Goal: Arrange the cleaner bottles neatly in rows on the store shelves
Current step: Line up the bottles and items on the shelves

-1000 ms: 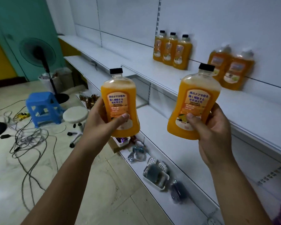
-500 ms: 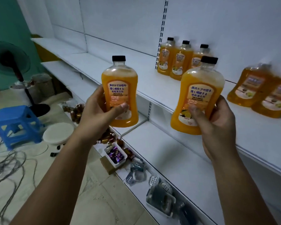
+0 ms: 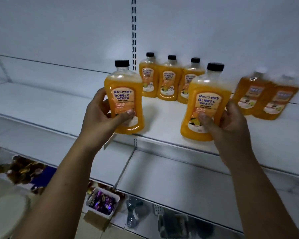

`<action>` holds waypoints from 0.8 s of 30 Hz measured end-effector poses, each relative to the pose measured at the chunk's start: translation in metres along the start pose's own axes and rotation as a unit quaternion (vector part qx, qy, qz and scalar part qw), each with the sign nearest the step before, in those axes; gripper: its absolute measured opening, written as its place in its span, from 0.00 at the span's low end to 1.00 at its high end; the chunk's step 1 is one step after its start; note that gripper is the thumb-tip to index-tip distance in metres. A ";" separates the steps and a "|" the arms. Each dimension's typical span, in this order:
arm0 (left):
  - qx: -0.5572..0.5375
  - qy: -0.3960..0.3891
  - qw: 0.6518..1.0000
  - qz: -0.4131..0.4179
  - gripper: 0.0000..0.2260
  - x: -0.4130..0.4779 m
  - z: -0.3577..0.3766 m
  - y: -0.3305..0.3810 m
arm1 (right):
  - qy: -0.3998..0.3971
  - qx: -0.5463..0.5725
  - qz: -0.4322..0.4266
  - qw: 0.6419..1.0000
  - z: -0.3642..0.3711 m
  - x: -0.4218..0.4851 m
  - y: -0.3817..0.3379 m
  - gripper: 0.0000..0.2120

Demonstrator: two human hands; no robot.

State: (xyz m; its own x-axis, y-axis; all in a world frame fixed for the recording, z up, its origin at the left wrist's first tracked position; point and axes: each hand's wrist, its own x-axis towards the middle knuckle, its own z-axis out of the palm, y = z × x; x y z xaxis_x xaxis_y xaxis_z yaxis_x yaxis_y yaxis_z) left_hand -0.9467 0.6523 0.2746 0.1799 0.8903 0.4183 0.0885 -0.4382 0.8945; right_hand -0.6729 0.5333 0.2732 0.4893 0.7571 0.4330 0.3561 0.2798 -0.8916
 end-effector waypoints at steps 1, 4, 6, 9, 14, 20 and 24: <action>0.001 -0.012 1.000 0.002 0.35 0.013 0.003 -0.004 | 0.004 -0.005 0.005 1.000 0.004 0.006 0.003 0.25; 0.023 -0.048 0.999 0.004 0.35 0.053 0.014 -0.017 | 0.011 -0.012 0.013 1.000 0.015 0.030 0.010 0.26; 0.036 -0.063 0.997 0.005 0.34 0.081 0.020 -0.025 | 0.005 -0.010 0.018 1.000 0.023 0.051 0.013 0.28; 0.055 -0.084 0.995 0.018 0.34 0.118 0.028 -0.036 | -0.006 -0.022 0.019 1.000 0.039 0.082 0.016 0.32; 0.058 -0.117 0.991 0.020 0.36 0.167 0.035 -0.058 | -0.007 -0.044 0.014 0.999 0.066 0.126 0.021 0.28; 0.050 -0.151 0.987 0.016 0.36 0.202 0.041 -0.092 | 0.013 -0.074 0.030 0.997 0.085 0.150 0.038 0.25; 0.051 -0.160 0.985 0.033 0.36 0.208 0.046 -0.103 | 0.010 -0.102 0.030 0.994 0.093 0.152 0.048 0.25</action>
State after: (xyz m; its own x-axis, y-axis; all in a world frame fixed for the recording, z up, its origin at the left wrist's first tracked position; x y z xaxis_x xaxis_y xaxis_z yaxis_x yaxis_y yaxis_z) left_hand -0.8730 0.8772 0.2627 0.4872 0.7820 0.3886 0.1615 -0.5181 0.8400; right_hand -0.6558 0.7166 0.2838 0.5297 0.7563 0.3840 0.4783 0.1076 -0.8716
